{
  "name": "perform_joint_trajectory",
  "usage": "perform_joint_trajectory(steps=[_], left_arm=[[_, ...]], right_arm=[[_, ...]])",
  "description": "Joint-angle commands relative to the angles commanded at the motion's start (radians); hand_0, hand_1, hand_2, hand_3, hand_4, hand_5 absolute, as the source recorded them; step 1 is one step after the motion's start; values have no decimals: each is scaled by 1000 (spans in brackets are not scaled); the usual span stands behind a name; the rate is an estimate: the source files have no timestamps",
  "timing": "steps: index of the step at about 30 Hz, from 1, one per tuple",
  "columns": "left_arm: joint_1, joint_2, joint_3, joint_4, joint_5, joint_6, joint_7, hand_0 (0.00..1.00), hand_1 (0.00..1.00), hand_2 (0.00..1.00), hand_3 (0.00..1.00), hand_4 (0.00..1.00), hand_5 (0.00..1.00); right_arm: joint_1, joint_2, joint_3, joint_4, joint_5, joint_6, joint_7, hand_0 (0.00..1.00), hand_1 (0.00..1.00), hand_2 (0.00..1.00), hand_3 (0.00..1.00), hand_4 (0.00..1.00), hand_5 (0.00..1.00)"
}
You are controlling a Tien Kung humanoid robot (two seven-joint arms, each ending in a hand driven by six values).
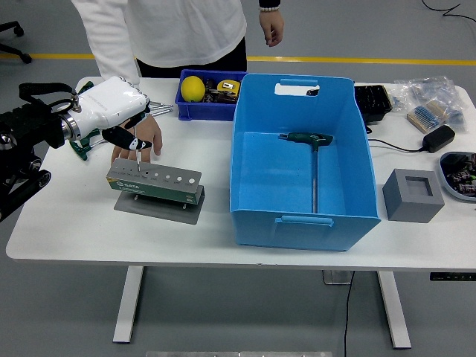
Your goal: Lift tool from toolbox,place it in box,lift tool from toolbox,place it in box
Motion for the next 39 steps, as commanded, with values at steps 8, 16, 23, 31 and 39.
perform_joint_trajectory(steps=[8,16,23,31,39], left_arm=[[3,18,-94,-148,10,12,9,225,2,32,41,746,223],[18,-23,-194,-319,-60,56,24,226,2,31,37,735,211],[86,-175,-271,-402,-89,42,87,251,26,58,61,775,213],[97,-308,-139,-259,-118,9,173,344,140,181,261,903,353],[98,-364,-43,-177,-194,-95,192,477,412,510,583,955,440]], right_arm=[[-4,1,-4,0,1,0,0,767,752,793,650,878,767],[-8,2,-5,0,1,0,1,766,752,793,650,878,767],[-10,4,-1,0,0,-1,2,766,752,793,648,878,768],[-3,0,2,1,-1,-5,3,765,752,792,648,878,768],[2,-1,2,2,2,-9,6,763,752,792,648,877,768]])
